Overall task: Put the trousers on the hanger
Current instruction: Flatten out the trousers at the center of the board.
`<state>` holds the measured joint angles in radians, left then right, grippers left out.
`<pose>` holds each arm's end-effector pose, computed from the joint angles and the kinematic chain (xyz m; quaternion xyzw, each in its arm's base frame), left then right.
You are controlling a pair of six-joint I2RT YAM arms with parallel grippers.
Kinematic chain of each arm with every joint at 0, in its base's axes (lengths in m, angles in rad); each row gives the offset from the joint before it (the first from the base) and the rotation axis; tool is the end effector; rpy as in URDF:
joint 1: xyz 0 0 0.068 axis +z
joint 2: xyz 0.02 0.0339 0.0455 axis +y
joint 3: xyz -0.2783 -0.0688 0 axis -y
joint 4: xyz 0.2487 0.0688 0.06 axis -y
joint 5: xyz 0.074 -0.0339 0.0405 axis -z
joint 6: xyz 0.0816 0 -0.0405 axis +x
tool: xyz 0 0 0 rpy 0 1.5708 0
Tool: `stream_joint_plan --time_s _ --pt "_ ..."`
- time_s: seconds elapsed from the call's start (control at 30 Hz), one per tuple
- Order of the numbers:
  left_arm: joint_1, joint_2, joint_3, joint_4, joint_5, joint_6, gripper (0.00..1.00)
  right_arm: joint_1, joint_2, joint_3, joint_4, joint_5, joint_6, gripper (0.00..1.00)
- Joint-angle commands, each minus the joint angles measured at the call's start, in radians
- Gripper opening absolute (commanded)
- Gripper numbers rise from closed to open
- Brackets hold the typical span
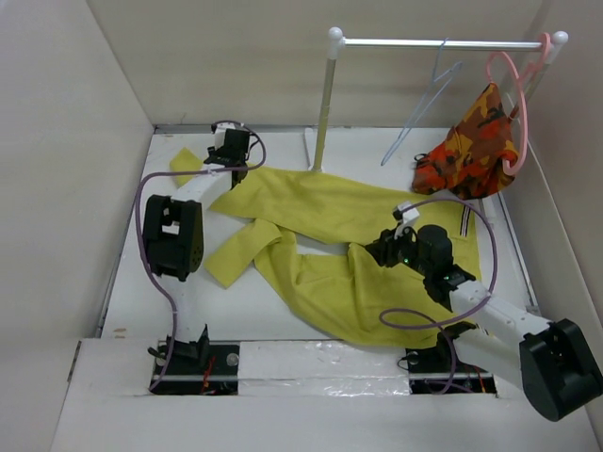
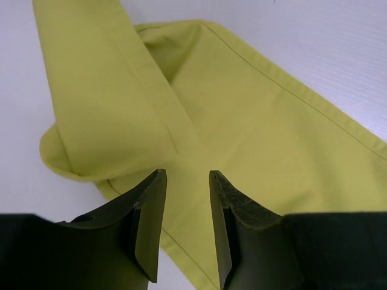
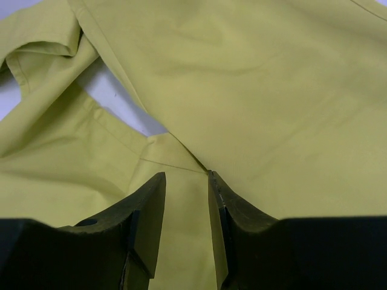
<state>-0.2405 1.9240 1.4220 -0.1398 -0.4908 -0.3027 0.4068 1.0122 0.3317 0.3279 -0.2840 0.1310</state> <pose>0.4754 -0.0770 0.2202 -0.1357 0.8635 0.0927 0.4769 0.2174 0.1185 0.1871 -0.1918 0.7931 0.2624 0.5152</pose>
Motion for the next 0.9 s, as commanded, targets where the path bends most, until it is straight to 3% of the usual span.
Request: stream_joint_plan --time_s 0.0,0.13,0.37,0.6,0.73,0.8,0.83,0.87 --pt "-0.008 0.074 0.128 -0.108 -0.029 0.183 0.32 0.017 -0.024 0.021 0.063 -0.017 -0.022 0.4" --pt "0.001 0.156 0.216 -0.199 -0.051 0.218 0.34 0.017 -0.044 0.018 0.051 -0.003 -0.027 0.4" --pt "0.001 0.24 0.29 -0.222 -0.081 0.254 0.39 0.035 -0.032 0.021 0.049 0.0 -0.033 0.41" --pt "0.001 0.299 0.342 -0.225 -0.121 0.286 0.36 0.044 -0.012 0.032 0.04 0.025 -0.044 0.41" --pt "0.021 0.3 0.338 -0.218 -0.13 0.278 0.27 0.044 -0.009 0.035 0.04 0.036 -0.044 0.41" --pt "0.03 0.294 0.327 -0.213 -0.147 0.267 0.17 0.044 -0.003 0.041 0.039 0.036 -0.047 0.41" --pt "0.03 0.29 0.321 -0.202 -0.153 0.266 0.05 0.044 0.0 0.043 0.039 0.036 -0.045 0.41" --pt "0.03 0.283 0.313 -0.196 -0.16 0.261 0.0 0.044 0.003 0.044 0.039 0.037 -0.045 0.41"
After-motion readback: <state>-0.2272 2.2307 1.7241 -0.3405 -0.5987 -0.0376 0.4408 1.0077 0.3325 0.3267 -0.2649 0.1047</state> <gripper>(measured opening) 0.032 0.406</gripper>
